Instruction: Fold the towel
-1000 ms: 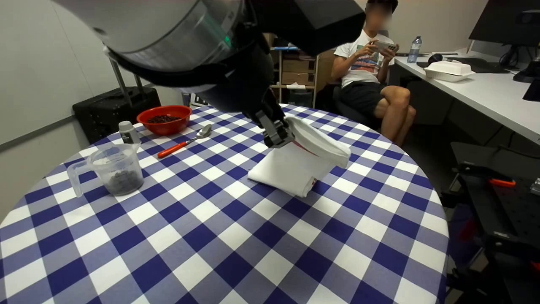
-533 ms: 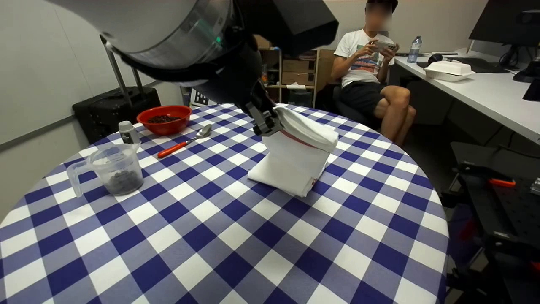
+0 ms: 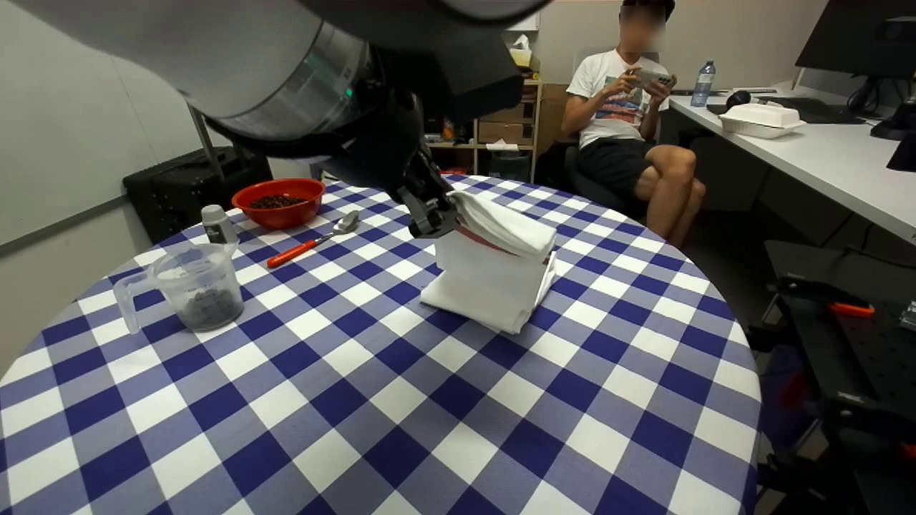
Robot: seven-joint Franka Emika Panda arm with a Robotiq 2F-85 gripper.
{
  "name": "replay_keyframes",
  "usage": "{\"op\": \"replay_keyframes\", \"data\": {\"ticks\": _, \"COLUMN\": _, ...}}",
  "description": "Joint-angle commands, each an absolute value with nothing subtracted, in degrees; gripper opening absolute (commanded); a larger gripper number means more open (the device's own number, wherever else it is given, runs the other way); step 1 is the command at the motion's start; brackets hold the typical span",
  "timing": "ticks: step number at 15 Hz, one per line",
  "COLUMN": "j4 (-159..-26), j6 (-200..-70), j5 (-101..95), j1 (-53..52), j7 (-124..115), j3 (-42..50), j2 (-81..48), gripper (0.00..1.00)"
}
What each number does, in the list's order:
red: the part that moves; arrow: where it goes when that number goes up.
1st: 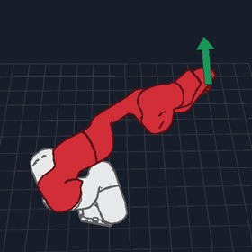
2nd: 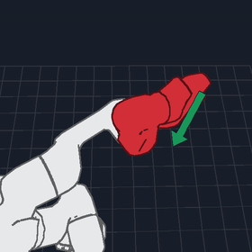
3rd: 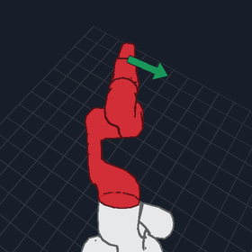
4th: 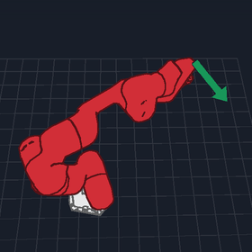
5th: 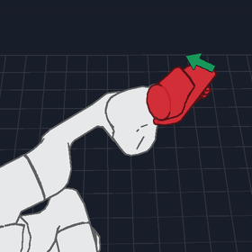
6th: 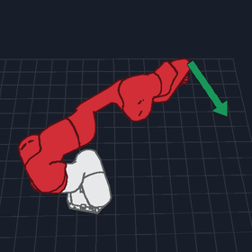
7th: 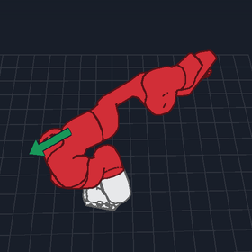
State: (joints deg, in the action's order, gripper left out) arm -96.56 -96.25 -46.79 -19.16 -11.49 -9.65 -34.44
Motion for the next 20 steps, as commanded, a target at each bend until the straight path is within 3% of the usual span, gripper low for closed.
{"op": "replay_keyframes", "data": {"ticks": 1, "j4": -95.3, "j6": -98.1, "j5": -46.5, "j1": -18.4, "j7": -12.2, "j3": -8.2, "j2": -36.4, "gripper": 0.04}}
{"op": "replay_keyframes", "data": {"ticks": 20, "j4": -108.9, "j6": -111.5, "j5": -51.4, "j1": -13.1, "j7": -22.5, "j3": -4.2, "j2": -29.8, "gripper": 0.04}}
